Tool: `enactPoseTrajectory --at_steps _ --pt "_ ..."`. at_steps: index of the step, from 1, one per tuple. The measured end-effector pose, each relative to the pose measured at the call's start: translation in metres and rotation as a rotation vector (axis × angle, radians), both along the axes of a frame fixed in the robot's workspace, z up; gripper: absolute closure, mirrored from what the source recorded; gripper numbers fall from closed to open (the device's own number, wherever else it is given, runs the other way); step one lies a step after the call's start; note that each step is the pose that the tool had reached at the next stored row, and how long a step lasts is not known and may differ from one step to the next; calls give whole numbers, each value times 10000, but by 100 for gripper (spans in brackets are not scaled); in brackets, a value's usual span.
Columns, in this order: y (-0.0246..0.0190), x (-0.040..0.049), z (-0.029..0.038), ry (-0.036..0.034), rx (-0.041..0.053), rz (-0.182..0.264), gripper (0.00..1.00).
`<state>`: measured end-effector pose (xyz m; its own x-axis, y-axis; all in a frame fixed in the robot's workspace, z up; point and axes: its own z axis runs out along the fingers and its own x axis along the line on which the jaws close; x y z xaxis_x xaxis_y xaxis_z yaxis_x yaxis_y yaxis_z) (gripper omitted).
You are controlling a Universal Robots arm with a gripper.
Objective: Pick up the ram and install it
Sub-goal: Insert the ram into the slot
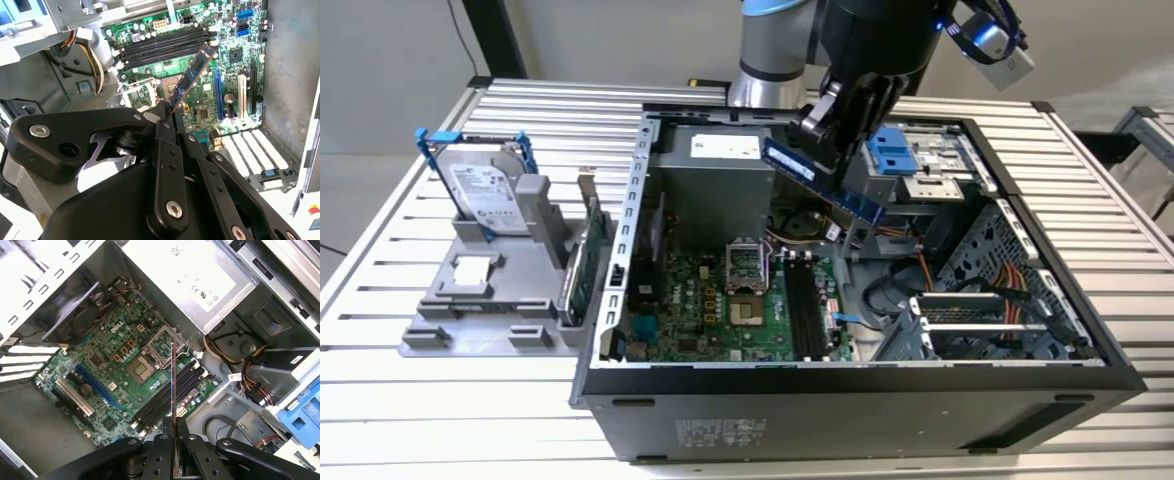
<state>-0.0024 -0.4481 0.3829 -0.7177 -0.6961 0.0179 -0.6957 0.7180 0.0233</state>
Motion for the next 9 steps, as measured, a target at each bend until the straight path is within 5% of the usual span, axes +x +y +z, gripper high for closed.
enactPoseTrajectory --at_steps 9 --pt "0 0 0 0 -1 -666 100"
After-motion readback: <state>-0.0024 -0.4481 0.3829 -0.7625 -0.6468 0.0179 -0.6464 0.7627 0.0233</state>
